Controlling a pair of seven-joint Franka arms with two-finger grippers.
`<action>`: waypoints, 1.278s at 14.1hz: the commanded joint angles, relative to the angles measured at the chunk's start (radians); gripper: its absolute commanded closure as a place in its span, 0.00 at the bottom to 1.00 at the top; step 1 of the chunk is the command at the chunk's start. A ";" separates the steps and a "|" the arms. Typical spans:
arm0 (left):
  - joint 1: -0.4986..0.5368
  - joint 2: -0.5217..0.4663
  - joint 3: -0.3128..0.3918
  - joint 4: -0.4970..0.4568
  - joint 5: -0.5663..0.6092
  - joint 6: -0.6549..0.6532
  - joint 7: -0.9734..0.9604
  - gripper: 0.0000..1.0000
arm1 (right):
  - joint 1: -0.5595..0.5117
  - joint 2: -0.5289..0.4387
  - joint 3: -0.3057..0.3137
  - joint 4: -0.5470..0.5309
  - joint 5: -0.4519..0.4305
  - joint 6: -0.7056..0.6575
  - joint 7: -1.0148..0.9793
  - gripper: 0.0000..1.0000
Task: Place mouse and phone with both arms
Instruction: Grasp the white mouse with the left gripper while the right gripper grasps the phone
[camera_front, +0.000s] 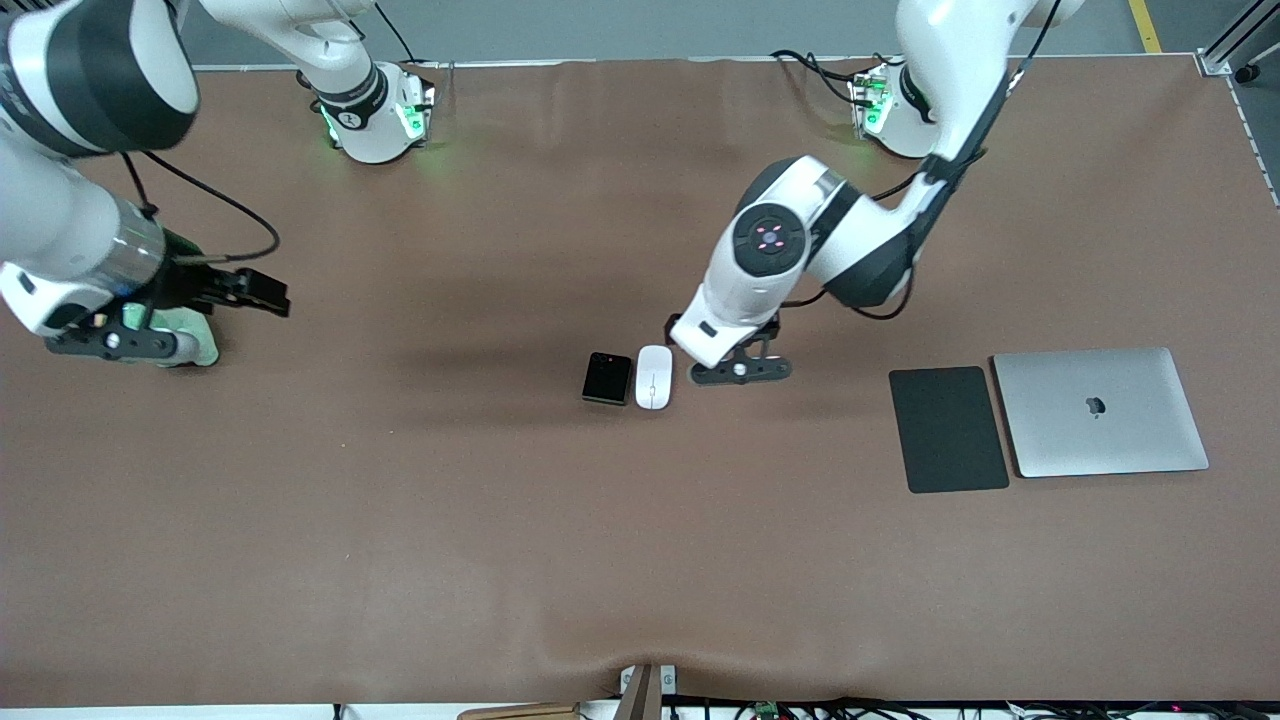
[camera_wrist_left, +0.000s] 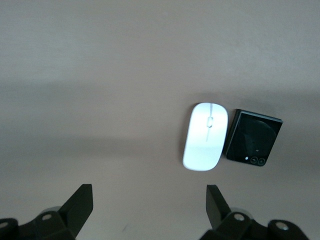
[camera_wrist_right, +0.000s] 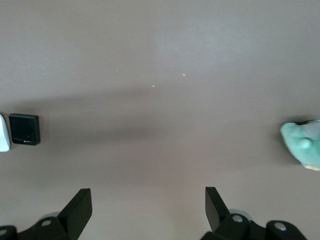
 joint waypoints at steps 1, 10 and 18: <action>-0.054 0.120 0.010 0.107 0.082 0.030 -0.085 0.00 | 0.046 0.066 -0.005 0.021 0.019 0.050 0.062 0.00; -0.134 0.264 0.028 0.154 0.167 0.167 -0.205 0.10 | 0.205 0.308 -0.004 -0.010 0.062 0.354 0.111 0.00; -0.169 0.297 0.062 0.155 0.167 0.200 -0.219 0.20 | 0.347 0.387 -0.005 -0.023 0.059 0.489 0.248 0.00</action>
